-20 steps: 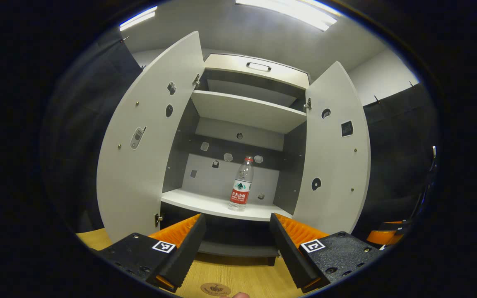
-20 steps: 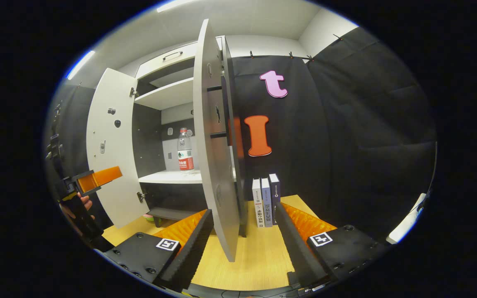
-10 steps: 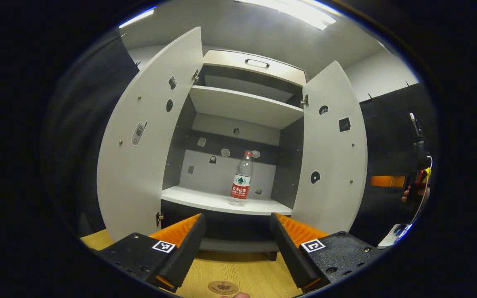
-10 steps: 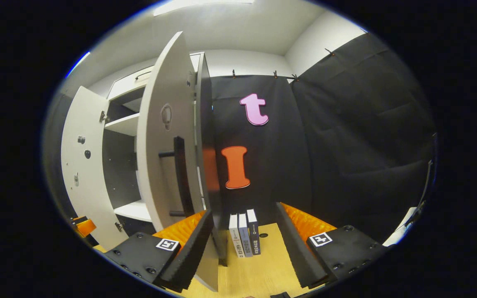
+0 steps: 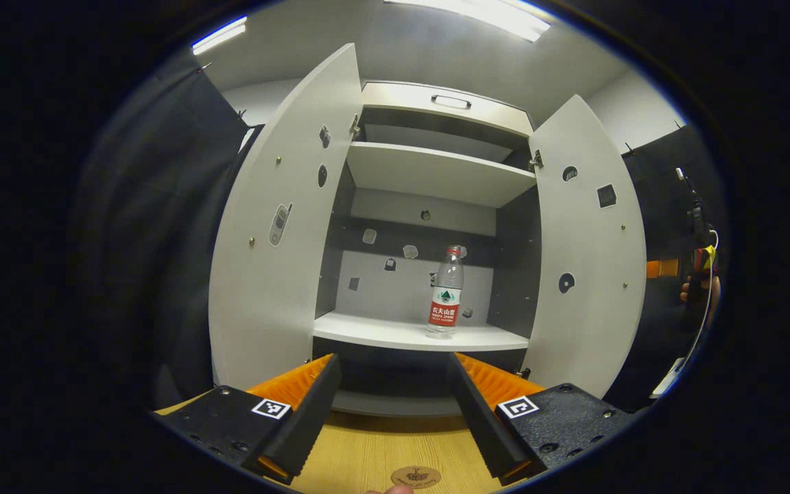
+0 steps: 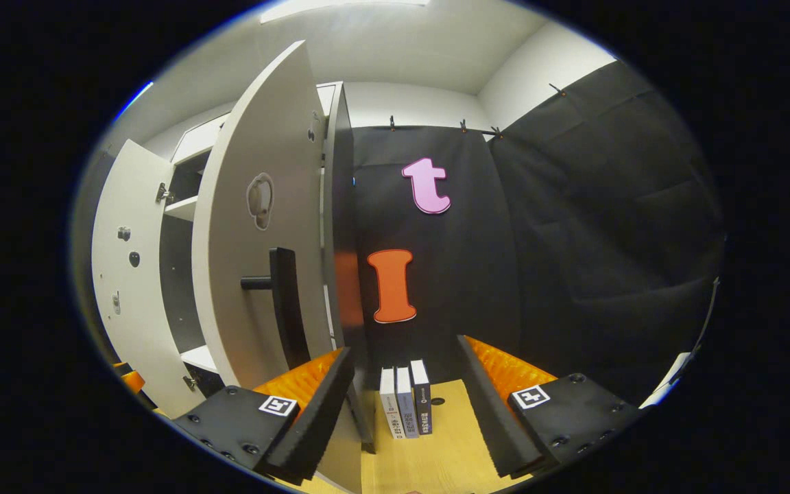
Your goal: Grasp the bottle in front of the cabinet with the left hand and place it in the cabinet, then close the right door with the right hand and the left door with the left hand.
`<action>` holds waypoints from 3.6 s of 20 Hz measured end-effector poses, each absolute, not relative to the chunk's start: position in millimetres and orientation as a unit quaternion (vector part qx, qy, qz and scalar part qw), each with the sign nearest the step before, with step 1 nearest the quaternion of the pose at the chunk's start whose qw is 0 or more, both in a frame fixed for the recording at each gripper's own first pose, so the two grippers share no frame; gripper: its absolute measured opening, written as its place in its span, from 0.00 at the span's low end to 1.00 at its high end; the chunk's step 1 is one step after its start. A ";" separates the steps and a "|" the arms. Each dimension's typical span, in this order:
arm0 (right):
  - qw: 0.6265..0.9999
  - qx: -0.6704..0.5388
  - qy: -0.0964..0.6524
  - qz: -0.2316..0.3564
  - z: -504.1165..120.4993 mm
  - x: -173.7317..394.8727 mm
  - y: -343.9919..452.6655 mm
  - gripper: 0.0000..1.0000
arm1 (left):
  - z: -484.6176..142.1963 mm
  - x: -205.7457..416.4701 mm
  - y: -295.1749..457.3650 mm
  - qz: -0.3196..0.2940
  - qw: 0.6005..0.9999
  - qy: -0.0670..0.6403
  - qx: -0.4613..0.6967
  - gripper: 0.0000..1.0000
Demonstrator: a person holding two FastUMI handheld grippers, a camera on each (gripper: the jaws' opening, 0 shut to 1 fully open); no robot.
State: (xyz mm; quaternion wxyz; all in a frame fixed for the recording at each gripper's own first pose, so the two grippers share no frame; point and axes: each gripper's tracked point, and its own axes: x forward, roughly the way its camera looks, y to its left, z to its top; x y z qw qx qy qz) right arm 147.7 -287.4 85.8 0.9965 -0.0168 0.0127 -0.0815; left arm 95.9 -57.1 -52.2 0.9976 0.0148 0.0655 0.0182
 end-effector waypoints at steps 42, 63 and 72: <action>0.997 -0.028 0.030 0.070 36.5 241.9 -44.0 0.97 | -19.0 27.0 97.6 0.220 0.975 0.006 0.017 0.94; 0.998 -0.023 0.052 0.021 19.8 162.7 -80.9 0.98 | 79.9 95.4 180.2 0.257 0.964 -0.048 0.059 0.94; 0.996 0.022 0.087 0.012 -12.8 136.2 -110.2 0.98 | 76.1 108.3 160.4 0.231 0.969 -0.041 0.081 0.92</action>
